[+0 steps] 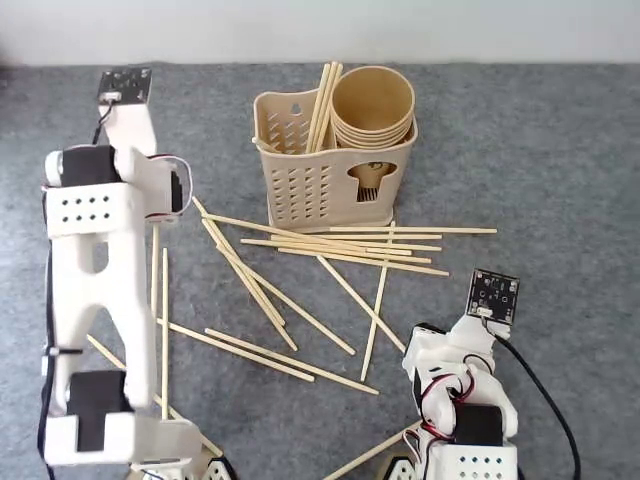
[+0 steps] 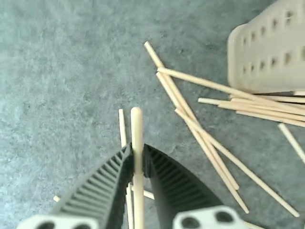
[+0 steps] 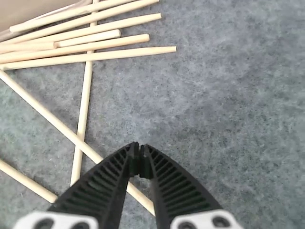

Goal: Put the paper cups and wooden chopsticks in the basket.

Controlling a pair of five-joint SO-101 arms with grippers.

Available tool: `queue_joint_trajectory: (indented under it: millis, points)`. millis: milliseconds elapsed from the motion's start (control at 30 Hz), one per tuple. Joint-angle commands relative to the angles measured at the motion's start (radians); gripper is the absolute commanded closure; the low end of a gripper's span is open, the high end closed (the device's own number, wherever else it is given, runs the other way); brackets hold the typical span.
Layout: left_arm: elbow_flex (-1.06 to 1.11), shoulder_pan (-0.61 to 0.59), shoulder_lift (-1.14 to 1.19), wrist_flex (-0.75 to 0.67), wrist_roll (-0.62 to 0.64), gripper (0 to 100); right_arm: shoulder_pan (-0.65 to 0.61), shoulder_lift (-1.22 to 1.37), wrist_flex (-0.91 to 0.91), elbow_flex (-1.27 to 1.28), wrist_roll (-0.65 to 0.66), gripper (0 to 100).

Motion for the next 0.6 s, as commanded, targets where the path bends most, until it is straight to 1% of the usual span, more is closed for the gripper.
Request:
queue_joint_trajectory:
  millis: [0,267,567]
  points:
    - [-0.05,0.048,-0.133,0.009,0.009,99,0.013,-0.002,0.019,0.014,-0.011,99.0]
    - [-0.048,0.158,-0.285,-0.04,0.009,99,0.013,-0.002,0.021,0.014,-0.009,99.0]
    - [-0.053,0.245,-0.411,-0.261,0.011,99,0.013,-0.002,0.021,0.014,-0.009,99.0]
